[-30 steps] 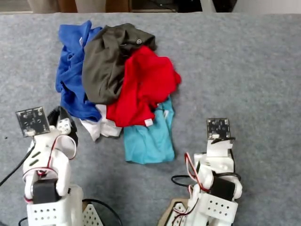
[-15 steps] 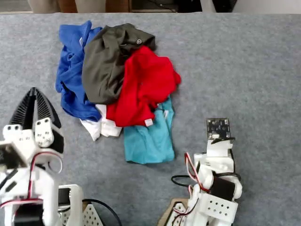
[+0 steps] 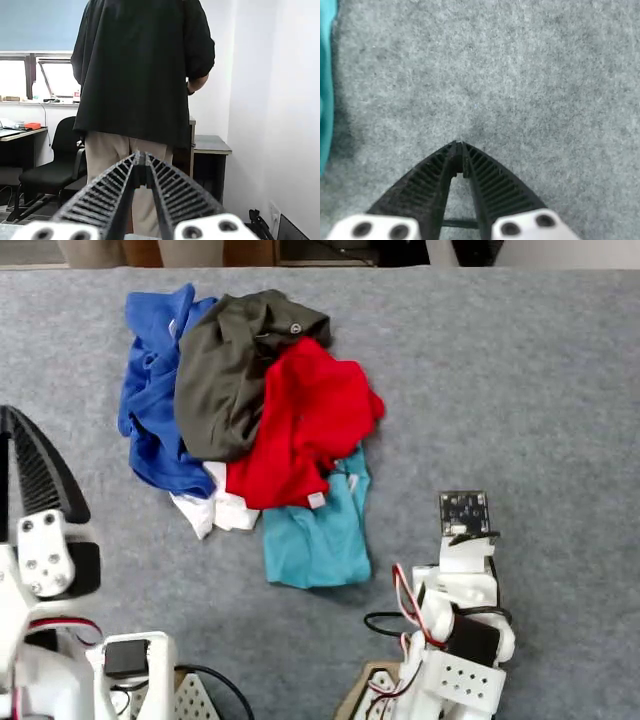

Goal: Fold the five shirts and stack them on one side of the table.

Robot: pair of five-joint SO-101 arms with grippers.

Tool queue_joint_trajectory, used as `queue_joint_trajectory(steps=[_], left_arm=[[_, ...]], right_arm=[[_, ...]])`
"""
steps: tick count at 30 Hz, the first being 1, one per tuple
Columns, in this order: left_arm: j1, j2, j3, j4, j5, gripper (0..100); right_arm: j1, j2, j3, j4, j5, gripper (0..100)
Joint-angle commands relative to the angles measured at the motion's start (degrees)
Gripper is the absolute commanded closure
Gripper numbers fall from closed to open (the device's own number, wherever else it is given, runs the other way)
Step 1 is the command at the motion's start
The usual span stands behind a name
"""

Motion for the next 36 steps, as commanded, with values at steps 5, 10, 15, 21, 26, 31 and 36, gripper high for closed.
queue_joint_trajectory(steps=[5,10,15,21,26,31,36], left_arm=[[-0.26,17.98,-15.38,-1.41,1.67,98],[-0.26,31.34,-27.08,-1.32,7.3,98],[-0.26,42.51,-36.66,-0.97,11.43,98],[-0.26,52.18,-43.52,-0.97,15.3,98],[-0.09,57.63,-45.8,-1.41,16.62,98],[0.26,64.22,-45.27,-1.41,20.84,98],[0.26,71.08,-43.16,-1.49,25.14,98]], right_arm=[[0.66,-5.32,-0.04,0.44,-0.35,99.3],[0.66,-5.32,-0.04,0.44,-0.35,99.3],[0.66,-5.32,-0.04,0.44,-0.35,99.3],[0.66,-5.32,-0.04,0.44,-0.35,99.3],[0.66,-5.32,-0.04,0.44,-0.35,99.3],[0.66,-5.32,-0.04,0.44,-0.35,99.3],[0.66,-5.32,-0.04,0.44,-0.35,99.3]])
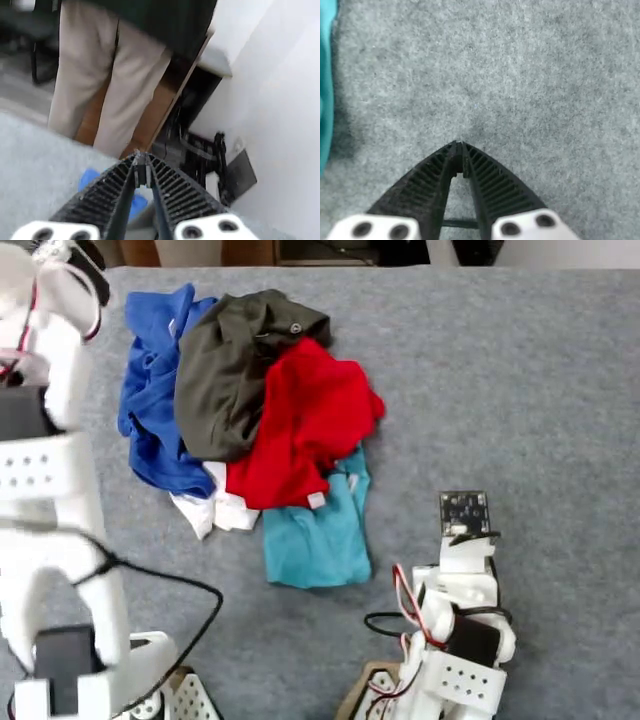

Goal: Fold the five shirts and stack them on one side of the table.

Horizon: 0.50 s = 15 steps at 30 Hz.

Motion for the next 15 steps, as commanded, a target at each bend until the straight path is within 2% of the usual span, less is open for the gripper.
queue_joint_trajectory(steps=[1,4,7,10,15], left_arm=[[0.26,2.68,-0.18,-1.49,2.9,98],[1.67,4.88,1.32,-3.6,3.96,98],[2.11,5.76,7.74,-14.15,3.69,98],[3.78,5.67,19.78,-32.79,-0.79,98],[6.95,4.44,44.75,-71.12,-12.4,98]], right_arm=[[0.66,-5.32,-0.04,0.44,-0.35,99.3],[0.66,-5.32,-0.04,0.44,-0.35,99.3],[0.66,-5.32,-0.04,0.44,-0.35,99.3],[0.66,-5.32,-0.04,0.44,-0.35,99.3],[0.66,-5.32,-0.04,0.44,-0.35,99.3]])
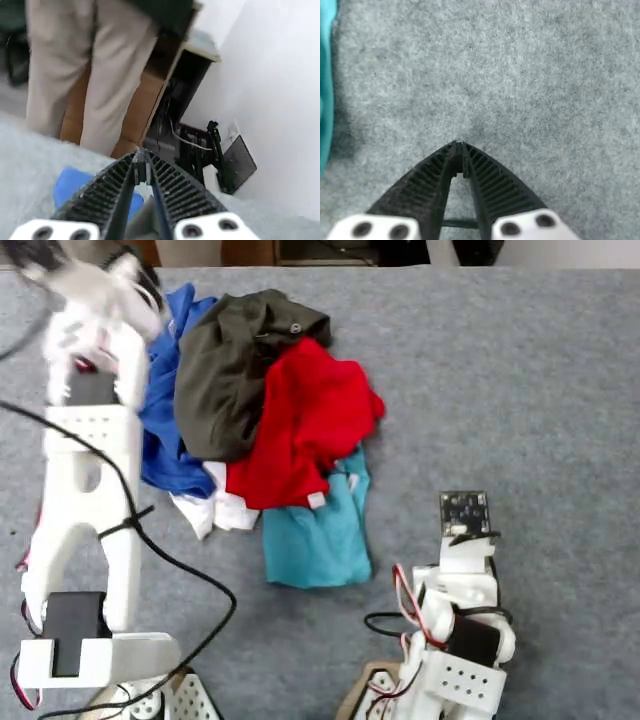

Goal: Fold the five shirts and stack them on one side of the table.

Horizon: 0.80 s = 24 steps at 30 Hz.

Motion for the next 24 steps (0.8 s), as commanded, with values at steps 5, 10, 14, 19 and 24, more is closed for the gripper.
queue_joint_trajectory(steps=[5,10,14,19,24], left_arm=[[3.16,-2.95,25.85,-39.03,-8.0,98],[2.2,-7.08,25.14,-27.96,-4.04,98],[-0.09,-10.59,21.98,-22.15,1.93,98],[-2.02,-11.38,21.27,-22.07,2.02,98],[-2.73,-11.82,21.71,-22.07,0.44,98]], right_arm=[[0.66,-5.32,-0.04,0.44,-0.35,99.3],[0.66,-5.32,-0.04,0.44,-0.35,99.3],[0.66,-5.32,-0.04,0.44,-0.35,99.3],[0.66,-5.32,-0.04,0.44,-0.35,99.3],[0.66,-5.32,-0.04,0.44,-0.35,99.3]])
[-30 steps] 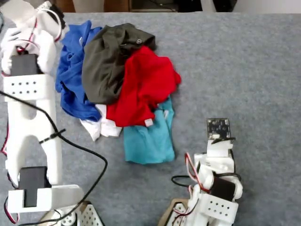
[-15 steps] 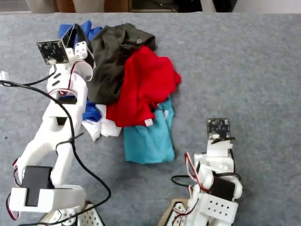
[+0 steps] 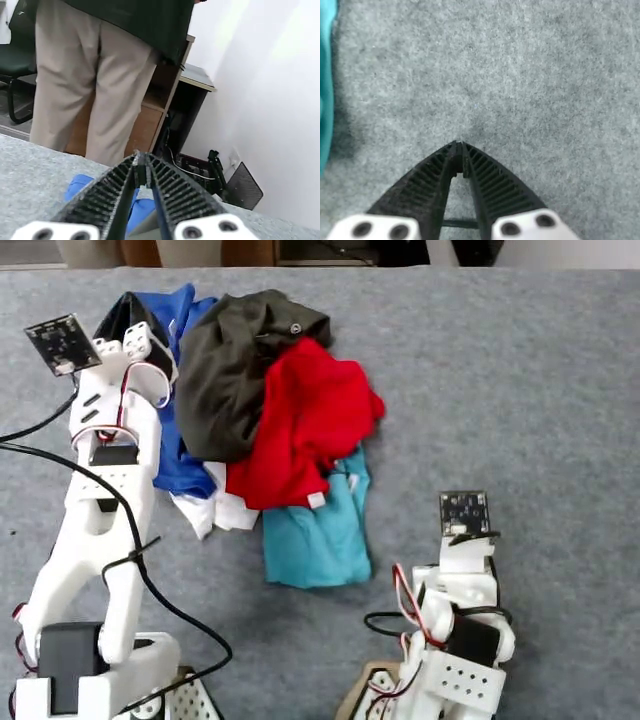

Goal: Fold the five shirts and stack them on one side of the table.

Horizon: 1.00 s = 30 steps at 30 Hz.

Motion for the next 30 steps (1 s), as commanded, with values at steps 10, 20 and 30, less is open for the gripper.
queue_joint_trajectory(steps=[10,20,30], left_arm=[[-0.44,-3.12,-3.78,3.87,-8.0,98],[-2.9,-2.68,-22.59,43.78,-1.58,98],[-3.96,-2.59,-42.81,88.35,-3.43,98]], right_arm=[[0.66,-5.32,-0.04,0.44,-0.26,99.3],[0.48,-5.32,-0.04,0.44,-0.35,99.2],[0.4,-5.32,-0.04,0.44,-0.35,99.1]])
